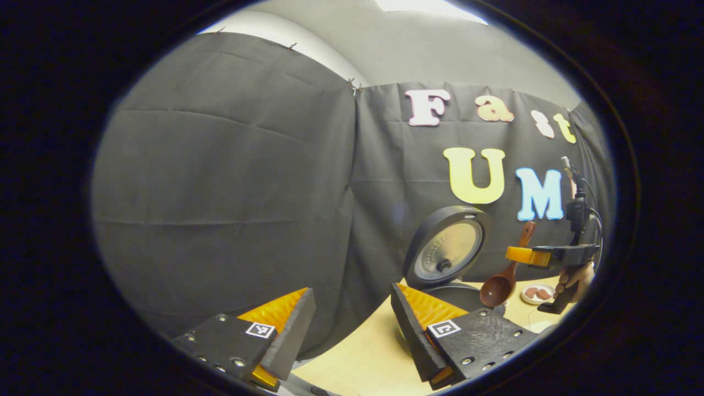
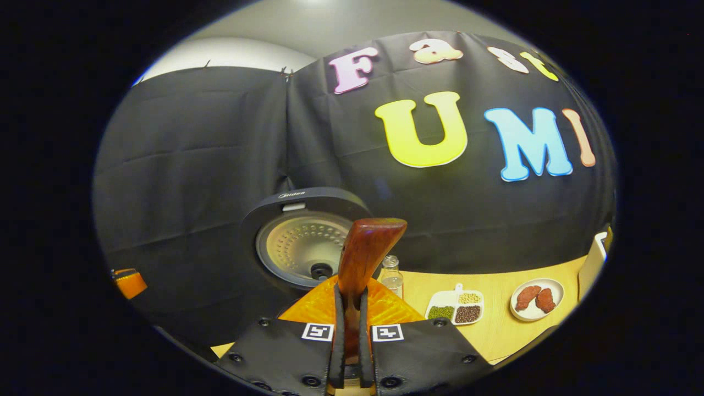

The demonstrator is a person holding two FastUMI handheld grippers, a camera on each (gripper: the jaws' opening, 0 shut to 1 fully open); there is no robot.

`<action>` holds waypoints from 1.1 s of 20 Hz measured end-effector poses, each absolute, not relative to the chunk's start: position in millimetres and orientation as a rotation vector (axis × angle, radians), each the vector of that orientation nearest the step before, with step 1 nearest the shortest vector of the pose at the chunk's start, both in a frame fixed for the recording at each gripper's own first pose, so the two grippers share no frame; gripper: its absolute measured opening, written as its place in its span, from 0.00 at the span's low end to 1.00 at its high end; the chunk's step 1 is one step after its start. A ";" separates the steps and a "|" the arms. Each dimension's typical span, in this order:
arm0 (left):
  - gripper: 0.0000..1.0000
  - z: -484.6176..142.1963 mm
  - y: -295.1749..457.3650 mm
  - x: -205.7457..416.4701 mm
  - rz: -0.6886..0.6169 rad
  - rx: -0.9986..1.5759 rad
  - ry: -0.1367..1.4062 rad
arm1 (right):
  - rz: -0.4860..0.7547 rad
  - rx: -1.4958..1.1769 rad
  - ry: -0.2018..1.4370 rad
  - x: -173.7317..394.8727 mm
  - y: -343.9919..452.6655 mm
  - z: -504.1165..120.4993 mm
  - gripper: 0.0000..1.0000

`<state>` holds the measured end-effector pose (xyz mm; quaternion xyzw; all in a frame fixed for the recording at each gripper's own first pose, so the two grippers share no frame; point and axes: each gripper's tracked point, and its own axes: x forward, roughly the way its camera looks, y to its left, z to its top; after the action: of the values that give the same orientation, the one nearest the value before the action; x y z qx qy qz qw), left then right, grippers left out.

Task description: Close the left gripper, press the button to open the rice cooker; take a wooden spoon from the chopstick holder with the right hand, scoop a spoonful of rice and pour it into the rice cooker, then put the wooden spoon back into the chopstick holder.

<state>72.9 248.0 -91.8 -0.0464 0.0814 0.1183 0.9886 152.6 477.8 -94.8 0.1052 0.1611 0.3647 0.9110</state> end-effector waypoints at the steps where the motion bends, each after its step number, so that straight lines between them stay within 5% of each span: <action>1: 0.84 -86.7 238.8 77.5 0.220 -0.093 0.157 | 0.731 0.233 0.333 155.5 465.0 -92.9 0.12; 22: 0.84 -32.6 81.2 76.9 -0.040 -0.118 0.089 | 0.282 0.214 0.285 168.2 183.5 -87.4 0.12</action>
<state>76.9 81.2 -32.6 -0.0589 0.0443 -0.0198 0.9971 168.2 183.5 -87.4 0.1062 0.1413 0.1398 0.9743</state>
